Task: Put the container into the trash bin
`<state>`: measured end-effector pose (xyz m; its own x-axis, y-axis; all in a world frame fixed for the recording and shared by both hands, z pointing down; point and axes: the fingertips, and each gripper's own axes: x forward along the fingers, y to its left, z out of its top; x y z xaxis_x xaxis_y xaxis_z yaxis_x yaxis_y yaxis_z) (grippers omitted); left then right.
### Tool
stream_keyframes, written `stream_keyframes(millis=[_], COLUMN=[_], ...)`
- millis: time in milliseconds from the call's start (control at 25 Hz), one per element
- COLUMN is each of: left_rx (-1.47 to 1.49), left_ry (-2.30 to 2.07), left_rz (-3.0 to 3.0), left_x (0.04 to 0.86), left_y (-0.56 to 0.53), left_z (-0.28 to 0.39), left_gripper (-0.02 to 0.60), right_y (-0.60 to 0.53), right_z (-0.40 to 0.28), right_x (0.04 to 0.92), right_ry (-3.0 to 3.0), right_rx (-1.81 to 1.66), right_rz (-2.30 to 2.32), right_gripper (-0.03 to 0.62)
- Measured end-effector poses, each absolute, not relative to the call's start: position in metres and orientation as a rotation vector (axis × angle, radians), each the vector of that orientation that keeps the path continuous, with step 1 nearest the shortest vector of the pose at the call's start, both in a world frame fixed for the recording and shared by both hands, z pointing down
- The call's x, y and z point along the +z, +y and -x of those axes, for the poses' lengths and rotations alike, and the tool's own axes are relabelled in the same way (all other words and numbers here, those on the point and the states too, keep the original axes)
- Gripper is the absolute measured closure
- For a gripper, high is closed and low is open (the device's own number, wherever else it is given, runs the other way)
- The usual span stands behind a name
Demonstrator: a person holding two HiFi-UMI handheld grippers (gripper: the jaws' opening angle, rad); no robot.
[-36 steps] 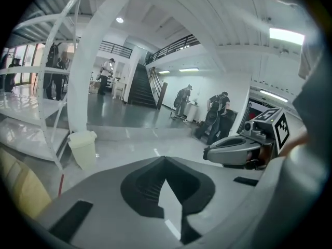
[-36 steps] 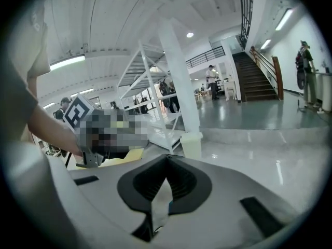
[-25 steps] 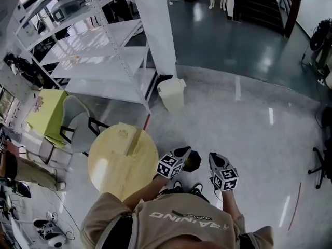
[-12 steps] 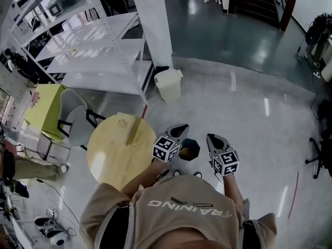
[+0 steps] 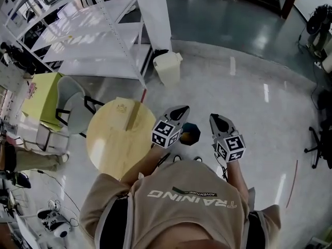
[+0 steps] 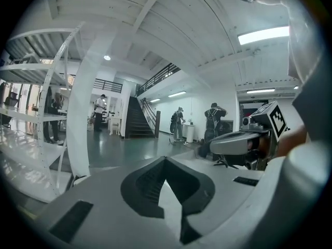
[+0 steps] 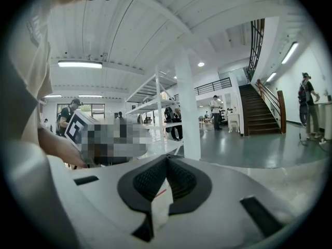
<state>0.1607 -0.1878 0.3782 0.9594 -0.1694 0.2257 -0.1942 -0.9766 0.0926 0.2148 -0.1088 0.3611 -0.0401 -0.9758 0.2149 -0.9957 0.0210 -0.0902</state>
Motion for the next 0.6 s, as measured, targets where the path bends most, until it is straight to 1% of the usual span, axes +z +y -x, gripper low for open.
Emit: stream_keyframes(millis=[600], left_rx=[0.337], left_ry=[-0.258], left_rz=[-2.983], left_x=[0.3809], left_y=[-0.1920], left_z=[-0.1638], left_gripper=[0.571], right_y=[-0.1090], right_z=[-0.2186], right_x=[0.3608], right_ry=[-2.147], right_rx=[0.327], right_rz=[-2.128], right_gripper=[0.592])
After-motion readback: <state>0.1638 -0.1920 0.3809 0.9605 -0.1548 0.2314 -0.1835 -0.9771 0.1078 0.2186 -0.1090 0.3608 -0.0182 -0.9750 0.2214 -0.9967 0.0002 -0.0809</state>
